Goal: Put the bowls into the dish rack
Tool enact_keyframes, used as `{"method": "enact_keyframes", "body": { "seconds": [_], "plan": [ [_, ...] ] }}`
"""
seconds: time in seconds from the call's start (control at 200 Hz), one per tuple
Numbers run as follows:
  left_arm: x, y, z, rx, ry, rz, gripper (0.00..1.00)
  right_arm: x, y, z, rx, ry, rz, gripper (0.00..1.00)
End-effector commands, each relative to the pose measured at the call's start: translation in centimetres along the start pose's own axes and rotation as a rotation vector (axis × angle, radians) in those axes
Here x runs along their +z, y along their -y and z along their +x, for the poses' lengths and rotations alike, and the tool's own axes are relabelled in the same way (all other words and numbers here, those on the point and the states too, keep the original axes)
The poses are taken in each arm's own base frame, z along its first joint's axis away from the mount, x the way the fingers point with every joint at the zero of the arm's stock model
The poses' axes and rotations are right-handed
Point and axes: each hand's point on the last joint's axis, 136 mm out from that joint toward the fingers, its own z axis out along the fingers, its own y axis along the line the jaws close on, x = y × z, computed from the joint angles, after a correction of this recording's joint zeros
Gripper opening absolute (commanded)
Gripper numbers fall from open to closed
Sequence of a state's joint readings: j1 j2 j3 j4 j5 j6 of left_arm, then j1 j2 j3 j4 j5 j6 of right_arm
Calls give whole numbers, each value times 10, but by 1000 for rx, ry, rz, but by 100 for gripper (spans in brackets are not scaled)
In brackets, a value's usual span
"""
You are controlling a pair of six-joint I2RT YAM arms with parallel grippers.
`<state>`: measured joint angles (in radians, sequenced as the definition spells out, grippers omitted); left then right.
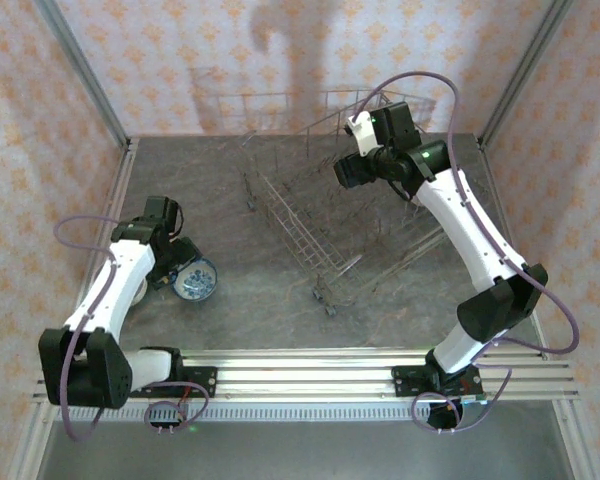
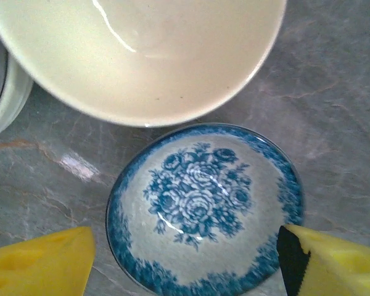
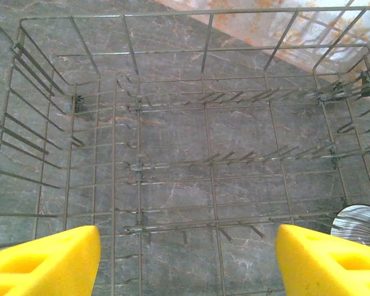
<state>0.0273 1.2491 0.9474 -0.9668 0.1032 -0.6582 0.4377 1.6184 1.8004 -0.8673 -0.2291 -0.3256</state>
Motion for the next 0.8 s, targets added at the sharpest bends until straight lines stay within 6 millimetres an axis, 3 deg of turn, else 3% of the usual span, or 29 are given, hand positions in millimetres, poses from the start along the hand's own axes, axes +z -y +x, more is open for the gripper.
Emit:
{"method": "enact_keyframes", "body": {
  "seconds": [0.0, 0.245, 0.576, 0.796],
  "plan": [
    [7, 4, -9, 136, -6, -17, 78, -11, 1, -2, -10, 30, 10, 75],
    [25, 2, -8, 274, -74, -43, 74, -3, 4, 1, -22, 6, 27, 75],
    [47, -1, 0, 308, -153, -49, 69, 4, 8, 4, -33, -15, 48, 76],
    [41, 3, -2, 303, -154, -35, 69, 8, 9, 6, -36, -27, 48, 76]
  ]
}}
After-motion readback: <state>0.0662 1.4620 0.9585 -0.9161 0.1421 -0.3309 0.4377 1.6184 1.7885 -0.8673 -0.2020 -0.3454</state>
